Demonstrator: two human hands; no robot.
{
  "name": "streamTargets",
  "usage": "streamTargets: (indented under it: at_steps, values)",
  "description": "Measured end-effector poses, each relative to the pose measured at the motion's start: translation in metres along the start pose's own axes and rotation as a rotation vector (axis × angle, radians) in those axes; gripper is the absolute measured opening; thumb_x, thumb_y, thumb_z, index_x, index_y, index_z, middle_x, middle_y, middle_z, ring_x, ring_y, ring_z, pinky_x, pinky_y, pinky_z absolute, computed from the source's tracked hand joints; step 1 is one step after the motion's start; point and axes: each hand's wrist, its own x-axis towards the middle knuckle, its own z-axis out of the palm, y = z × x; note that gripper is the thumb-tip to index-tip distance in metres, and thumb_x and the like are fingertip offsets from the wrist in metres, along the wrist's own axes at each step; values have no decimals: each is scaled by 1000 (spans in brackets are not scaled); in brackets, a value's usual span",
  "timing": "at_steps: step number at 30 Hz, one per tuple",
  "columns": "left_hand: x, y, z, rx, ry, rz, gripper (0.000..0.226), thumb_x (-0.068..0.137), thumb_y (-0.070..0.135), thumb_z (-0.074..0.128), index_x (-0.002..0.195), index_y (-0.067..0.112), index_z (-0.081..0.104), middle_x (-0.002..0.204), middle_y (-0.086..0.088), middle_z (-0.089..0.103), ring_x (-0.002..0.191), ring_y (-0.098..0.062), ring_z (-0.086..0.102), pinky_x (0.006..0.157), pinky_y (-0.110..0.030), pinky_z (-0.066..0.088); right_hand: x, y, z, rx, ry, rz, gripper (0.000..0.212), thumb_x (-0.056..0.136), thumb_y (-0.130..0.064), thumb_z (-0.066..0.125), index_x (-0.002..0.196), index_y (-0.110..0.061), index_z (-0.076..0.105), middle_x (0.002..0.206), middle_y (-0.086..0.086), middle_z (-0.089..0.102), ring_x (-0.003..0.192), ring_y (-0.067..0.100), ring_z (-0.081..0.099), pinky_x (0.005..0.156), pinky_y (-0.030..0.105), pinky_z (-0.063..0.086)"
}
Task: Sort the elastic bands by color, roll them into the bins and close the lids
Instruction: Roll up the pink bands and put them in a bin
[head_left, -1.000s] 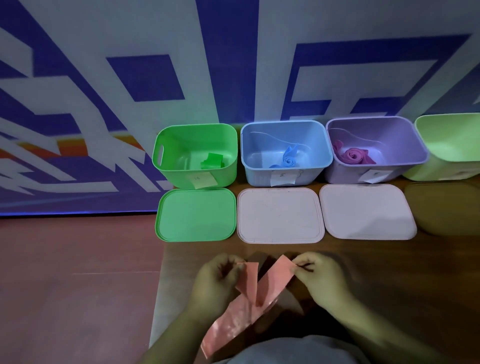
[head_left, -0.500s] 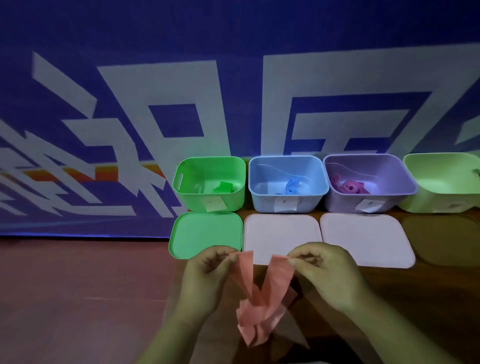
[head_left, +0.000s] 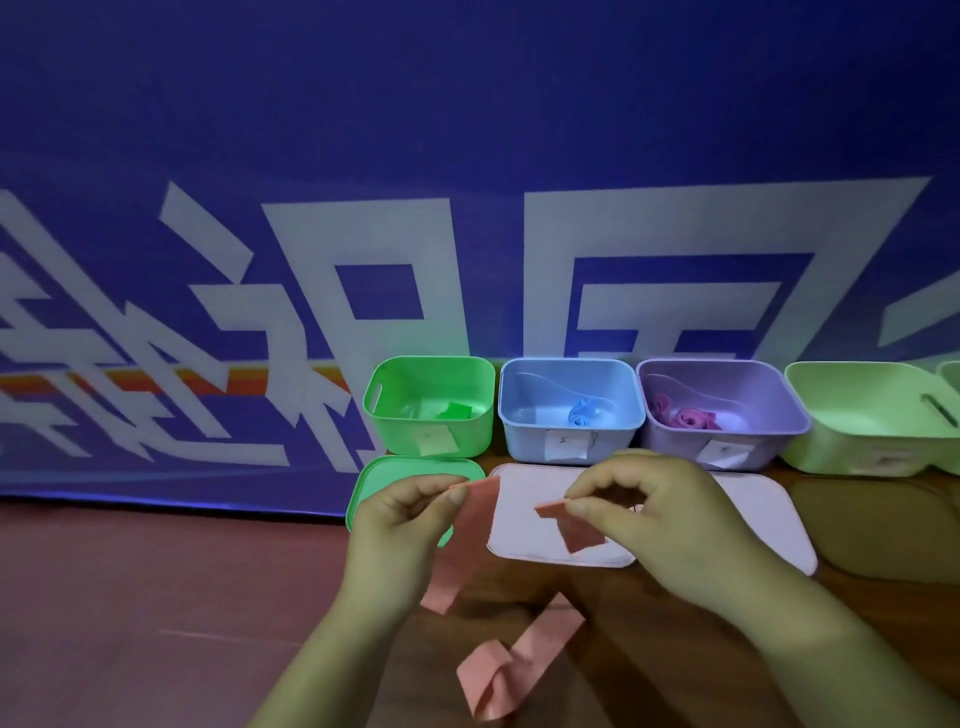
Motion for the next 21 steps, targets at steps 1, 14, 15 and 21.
streamTargets:
  at_steps: [1, 14, 15, 21]
  values:
    - [-3, 5, 1, -19, -8, -1, 9, 85, 6, 72, 86, 13, 78, 82, -2, 77, 78, -12, 71, 68, -20, 54, -3, -4, -2, -1, -19, -27, 11, 82, -23, 76, 80, -34, 76, 83, -19, 70, 81, 3, 65, 69, 15, 51]
    - [-53, 62, 17, -318, -174, -39, 14, 73, 10, 71, 84, 7, 80, 90, -15, 77, 83, -25, 74, 72, -34, 60, -23, -33, 12, 149, 78, -172, 17, 79, -22, 79, 81, -39, 77, 118, -30, 58, 110, -4, 60, 87, 6, 44]
    - [-55, 63, 17, -355, -184, -49, 13, 73, 8, 70, 82, 5, 80, 87, -16, 76, 77, -23, 74, 65, -30, 58, -24, -33, 14, 175, 96, -180, 19, 78, -20, 80, 82, -39, 78, 116, -28, 61, 108, -1, 62, 86, 9, 46]
    - [-62, 69, 17, -443, -212, -76, 14, 73, 2, 67, 76, 6, 80, 67, -10, 72, 52, -11, 63, 49, -20, 51, -25, -34, 23, 275, 183, -191, 23, 76, -7, 81, 82, -28, 80, 97, -17, 71, 93, 5, 69, 77, 12, 52]
